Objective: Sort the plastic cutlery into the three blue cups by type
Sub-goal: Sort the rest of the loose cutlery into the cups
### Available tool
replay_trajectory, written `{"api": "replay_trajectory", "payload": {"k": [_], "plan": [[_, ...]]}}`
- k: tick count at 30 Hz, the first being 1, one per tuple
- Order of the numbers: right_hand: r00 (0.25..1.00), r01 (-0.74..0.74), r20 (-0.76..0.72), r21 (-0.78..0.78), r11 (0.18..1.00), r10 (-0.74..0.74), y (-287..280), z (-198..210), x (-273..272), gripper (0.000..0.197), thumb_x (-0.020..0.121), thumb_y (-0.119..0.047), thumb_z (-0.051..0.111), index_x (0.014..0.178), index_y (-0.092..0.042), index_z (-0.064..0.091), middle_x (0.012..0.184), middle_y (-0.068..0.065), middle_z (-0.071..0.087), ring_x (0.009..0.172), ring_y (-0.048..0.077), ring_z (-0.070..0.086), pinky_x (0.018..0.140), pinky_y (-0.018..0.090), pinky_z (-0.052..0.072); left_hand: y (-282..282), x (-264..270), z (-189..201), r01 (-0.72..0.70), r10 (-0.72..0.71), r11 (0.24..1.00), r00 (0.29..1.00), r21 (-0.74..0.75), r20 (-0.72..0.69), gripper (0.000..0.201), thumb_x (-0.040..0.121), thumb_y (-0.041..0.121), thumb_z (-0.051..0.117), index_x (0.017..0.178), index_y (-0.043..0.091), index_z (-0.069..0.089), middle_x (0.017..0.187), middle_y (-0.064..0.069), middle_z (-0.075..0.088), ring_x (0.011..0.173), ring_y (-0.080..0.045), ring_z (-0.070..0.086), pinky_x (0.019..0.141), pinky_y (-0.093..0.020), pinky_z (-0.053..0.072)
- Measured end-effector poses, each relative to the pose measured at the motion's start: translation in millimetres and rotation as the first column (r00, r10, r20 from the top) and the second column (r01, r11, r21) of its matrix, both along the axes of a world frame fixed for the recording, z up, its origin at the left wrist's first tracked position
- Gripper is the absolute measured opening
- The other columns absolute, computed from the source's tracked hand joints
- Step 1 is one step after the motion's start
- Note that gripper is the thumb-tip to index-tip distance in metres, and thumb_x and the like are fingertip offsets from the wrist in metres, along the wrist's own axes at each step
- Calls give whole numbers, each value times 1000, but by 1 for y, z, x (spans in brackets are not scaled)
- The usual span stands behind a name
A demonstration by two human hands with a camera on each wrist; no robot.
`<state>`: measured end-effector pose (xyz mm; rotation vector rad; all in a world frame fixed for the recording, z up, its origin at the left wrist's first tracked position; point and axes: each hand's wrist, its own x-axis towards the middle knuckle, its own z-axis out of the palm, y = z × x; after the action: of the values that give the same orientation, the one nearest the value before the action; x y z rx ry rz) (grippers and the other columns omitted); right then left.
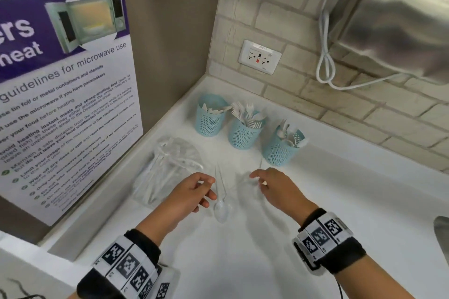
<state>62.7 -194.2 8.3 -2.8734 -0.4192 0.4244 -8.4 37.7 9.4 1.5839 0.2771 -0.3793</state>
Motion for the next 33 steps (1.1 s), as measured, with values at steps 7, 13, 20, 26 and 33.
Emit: {"api": "replay_trajectory", "payload": {"k": [7,13,20,26,33], "plan": [[1000,-13,-2,-243,970,13,-17,-37,-11,53,90,-6,47,139,-23,37,118,8,43,101,27,53,80,32,46,-1,-1,1,44,-44,999,999,23,-8,16,98,25,45,105,25,60,84,3,69,66,-9,58,61,-21,44],[968,-35,223,-346,937,118,-3,-48,-10,40,52,-18,88,86,-16,66,86,5,55,72,22,56,54,26,37,3,0,-3,41,-44,995,999,95,24,17,98,23,44,106,23,59,85,3,69,67,-9,59,60,-19,44],[985,-51,167,-12,999,52,2,-47,-8,28,99,-28,43,122,-14,48,95,8,63,82,27,56,64,33,39,-11,6,-26,248,-505,703,833,666,223,56,85,-8,38,126,27,53,125,7,50,115,-12,48,93,-19,42],[993,115,28,65,991,-117,8,-45,16,39,100,-22,42,137,-11,41,109,17,49,94,33,54,72,30,38,-34,18,-29,282,-770,289,636,915,48,76,79,-9,51,142,29,33,158,4,7,141,-27,11,110,-36,25],[982,106,-157,31,994,-100,19,-46,20,43,95,-24,52,136,-25,41,120,13,44,107,30,54,89,30,41,-39,31,-46,172,-788,76,614,982,-46,58,82,3,58,135,20,43,150,0,30,145,-29,9,115,-40,15]]}}
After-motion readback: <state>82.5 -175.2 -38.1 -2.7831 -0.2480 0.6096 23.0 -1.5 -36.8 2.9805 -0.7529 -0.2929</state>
